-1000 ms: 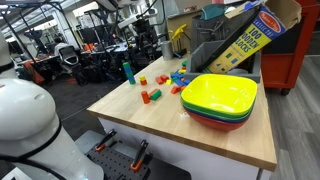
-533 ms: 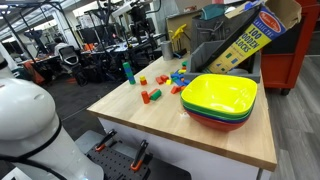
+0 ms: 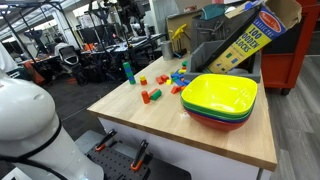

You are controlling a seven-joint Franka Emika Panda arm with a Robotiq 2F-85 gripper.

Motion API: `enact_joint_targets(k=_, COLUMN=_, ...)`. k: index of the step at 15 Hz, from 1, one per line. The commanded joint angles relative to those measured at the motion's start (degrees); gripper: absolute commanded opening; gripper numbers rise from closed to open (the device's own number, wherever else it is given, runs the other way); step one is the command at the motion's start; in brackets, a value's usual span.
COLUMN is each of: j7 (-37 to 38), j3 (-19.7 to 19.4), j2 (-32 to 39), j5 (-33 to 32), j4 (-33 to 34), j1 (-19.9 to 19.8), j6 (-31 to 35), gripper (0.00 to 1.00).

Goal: Move the red and yellow blocks to the left

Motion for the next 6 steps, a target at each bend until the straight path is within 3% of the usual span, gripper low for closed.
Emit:
enact_joint_targets(k=1, j7=-0.14, j3=0.93, j2=-0.22, j5=0.17, j4=0.16, j1=-0.86, j6=-0.15, gripper=1.0)
enact_joint_targets(k=6, j7=-0.11, j3=0.83, j2=1.43, j5=0.12, j4=0.18, j1=-1.01, j6=0.02, gripper=1.0)
